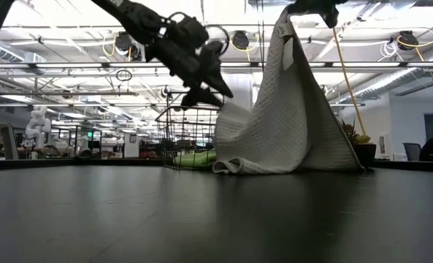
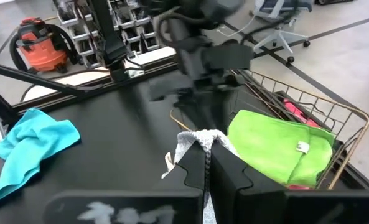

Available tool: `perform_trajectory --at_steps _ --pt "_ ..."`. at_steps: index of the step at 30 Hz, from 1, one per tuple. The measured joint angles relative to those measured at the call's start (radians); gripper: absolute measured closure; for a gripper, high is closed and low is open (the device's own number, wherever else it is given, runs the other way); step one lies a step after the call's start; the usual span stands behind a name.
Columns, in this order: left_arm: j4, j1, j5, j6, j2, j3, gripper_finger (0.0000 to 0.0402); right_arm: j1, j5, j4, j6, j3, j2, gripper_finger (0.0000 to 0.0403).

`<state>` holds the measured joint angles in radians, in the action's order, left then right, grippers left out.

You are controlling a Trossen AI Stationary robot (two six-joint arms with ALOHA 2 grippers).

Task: Fold microfiber towels
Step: Fold the gray microfiber cloth

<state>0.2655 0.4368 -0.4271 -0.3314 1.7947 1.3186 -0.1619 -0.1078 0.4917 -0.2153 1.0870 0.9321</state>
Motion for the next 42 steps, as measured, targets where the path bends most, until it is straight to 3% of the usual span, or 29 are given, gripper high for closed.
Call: perform_trajectory --at_steps 5,7,18,24,35,42 --pt "-0.007 -0.037 -0.001 0.045 -0.042 0.000 0.0362 0.000 -0.001 0.003 0.000 0.000 0.000 0.0403" --pt "0.000 -0.044 0.000 0.069 -0.060 0.001 0.0390 0.000 0.000 0.002 0.000 0.000 0.000 0.0403" --pt "0.103 -0.042 0.093 0.100 -0.069 0.001 0.0382 0.000 0.003 -0.001 -0.006 0.000 0.000 0.0403" --pt "0.224 -0.014 0.071 0.087 -0.069 0.000 0.0323 0.000 0.006 -0.001 -0.007 0.000 0.000 0.0403" --pt "0.198 -0.015 0.110 0.010 -0.069 0.000 0.0163 0.000 0.006 -0.001 -0.001 0.000 0.000 0.0403" --pt "0.182 -0.019 0.115 0.005 -0.066 0.000 0.0127 0.000 0.006 -0.001 0.000 0.000 0.000 0.0403"
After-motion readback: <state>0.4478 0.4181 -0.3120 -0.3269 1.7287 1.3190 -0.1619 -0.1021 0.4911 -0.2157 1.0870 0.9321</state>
